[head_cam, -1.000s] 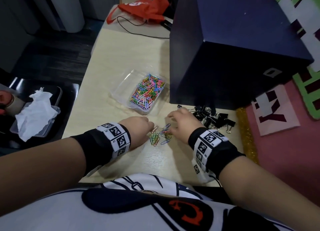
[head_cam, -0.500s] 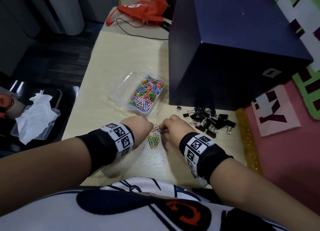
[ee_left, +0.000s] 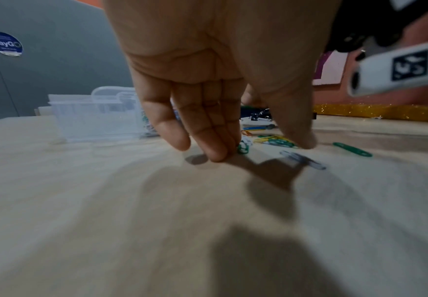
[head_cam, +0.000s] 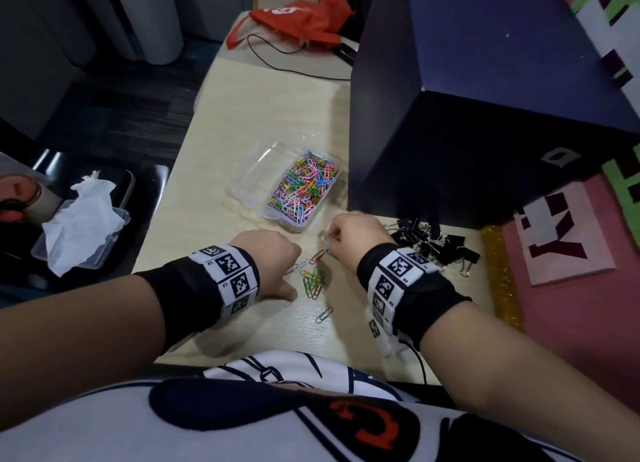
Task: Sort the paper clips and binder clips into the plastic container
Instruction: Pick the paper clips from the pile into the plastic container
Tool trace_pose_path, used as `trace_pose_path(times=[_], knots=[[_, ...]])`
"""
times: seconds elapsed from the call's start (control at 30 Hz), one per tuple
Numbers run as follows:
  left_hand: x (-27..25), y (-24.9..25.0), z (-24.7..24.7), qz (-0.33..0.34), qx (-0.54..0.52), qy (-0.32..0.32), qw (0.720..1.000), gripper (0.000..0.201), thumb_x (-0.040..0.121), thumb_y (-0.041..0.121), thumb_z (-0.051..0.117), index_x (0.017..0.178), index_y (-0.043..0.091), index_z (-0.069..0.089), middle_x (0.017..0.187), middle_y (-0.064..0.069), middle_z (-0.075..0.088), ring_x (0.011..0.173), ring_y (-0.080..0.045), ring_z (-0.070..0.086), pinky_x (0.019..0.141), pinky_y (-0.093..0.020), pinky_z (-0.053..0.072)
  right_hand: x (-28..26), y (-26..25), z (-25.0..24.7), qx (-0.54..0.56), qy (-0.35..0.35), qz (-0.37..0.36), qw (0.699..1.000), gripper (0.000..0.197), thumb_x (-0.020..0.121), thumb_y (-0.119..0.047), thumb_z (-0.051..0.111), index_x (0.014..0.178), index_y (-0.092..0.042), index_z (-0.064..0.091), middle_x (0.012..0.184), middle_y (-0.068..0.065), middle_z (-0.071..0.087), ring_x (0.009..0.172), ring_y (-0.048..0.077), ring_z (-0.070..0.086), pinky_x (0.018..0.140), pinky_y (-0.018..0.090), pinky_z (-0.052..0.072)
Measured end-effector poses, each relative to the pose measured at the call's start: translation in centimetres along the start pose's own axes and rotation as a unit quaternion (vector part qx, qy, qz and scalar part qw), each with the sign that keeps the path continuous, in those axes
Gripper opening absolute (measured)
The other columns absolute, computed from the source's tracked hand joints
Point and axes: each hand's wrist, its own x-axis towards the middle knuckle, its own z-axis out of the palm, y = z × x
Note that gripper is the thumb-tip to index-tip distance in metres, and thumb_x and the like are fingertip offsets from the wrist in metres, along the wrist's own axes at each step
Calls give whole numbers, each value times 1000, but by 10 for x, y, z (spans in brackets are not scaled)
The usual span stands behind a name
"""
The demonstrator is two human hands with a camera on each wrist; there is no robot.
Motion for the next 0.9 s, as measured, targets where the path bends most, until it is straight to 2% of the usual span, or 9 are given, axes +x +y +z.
trace_pose_path(times=[0.13, 0.23, 0.3, 0.4, 0.47, 0.57, 0.7, 0.8, 0.9], knots=[[-4, 2, 1, 11, 14, 8, 1000, 44, 78, 55, 66, 99, 20, 52, 101, -2, 59, 94, -25, 59, 64, -30, 39, 15, -23, -27, 59, 82, -12, 995, 18, 90, -27, 58, 105, -20, 65, 111, 5, 62, 103, 24, 60, 84, 28, 46], [-2, 3, 1, 3, 21, 13, 1000, 28, 89, 36, 58, 109, 17, 54, 109, -5, 60, 102, -26, 59, 69, -32, 40, 20, -31, -37, 68, 83, -17, 994, 40, 87, -31, 63, 125, -21, 56, 127, 5, 54, 113, 26, 55, 95, 31, 44], [-1, 0, 1, -3, 25, 16, 1000, 19, 92, 25, 51, 108, 15, 55, 109, -7, 61, 101, -28, 59, 69, -32, 41, 18, -29, -37, 58, 72, -3, 996, 42, 86, -30, 63, 126, -19, 53, 128, 7, 49, 111, 27, 55, 93, 32, 44], [3, -6, 3, -8, 20, 13, 1000, 15, 92, 19, 47, 103, 15, 55, 107, -8, 62, 100, -28, 60, 69, -33, 41, 11, -21, -22, -29, -27, 34, 999, 34, 86, -30, 60, 116, -15, 59, 119, 6, 58, 97, 26, 58, 82, 28, 46], [5, -8, 3, -18, 3, 6, 1000, 16, 91, 20, 49, 105, 16, 56, 108, -6, 62, 102, -27, 59, 71, -32, 42, -2, -13, -3, -58, -97, 33, 993, 52, 76, -41, 69, 121, -21, 53, 122, 3, 50, 104, 25, 56, 88, 33, 49], [9, -8, 1, -34, -32, 1, 999, 16, 86, 20, 53, 102, 17, 58, 103, -4, 63, 98, -26, 60, 72, -32, 45, -21, -9, 21, -57, -106, -48, 992, 73, 58, -46, 79, 121, -34, 44, 121, 0, 35, 112, 23, 41, 92, 39, 47], [13, -13, -4, -49, -71, -22, 996, 17, 78, 24, 59, 90, 14, 66, 91, -6, 68, 84, -25, 63, 70, -31, 54, -25, -3, 33, -37, -83, -107, 990, 52, 76, -30, 70, 123, -29, 48, 123, 1, 37, 113, 24, 38, 95, 38, 43], [14, -17, -10, -38, -86, -54, 994, 24, 80, 29, 62, 93, 10, 69, 94, -7, 70, 85, -25, 62, 68, -28, 47, -25, 4, 38, -28, -57, -105, 992, 36, 88, -13, 53, 123, -23, 52, 122, 4, 41, 116, 26, 41, 96, 35, 42], [13, -16, -16, -17, -78, -49, 996, 14, 87, 29, 58, 91, 16, 62, 88, 1, 61, 87, -22, 58, 68, -25, 40, -22, 6, 37, -36, -45, -90, 994, 31, 90, -12, 49, 120, -18, 55, 119, 8, 43, 112, 29, 46, 93, 35, 44]])
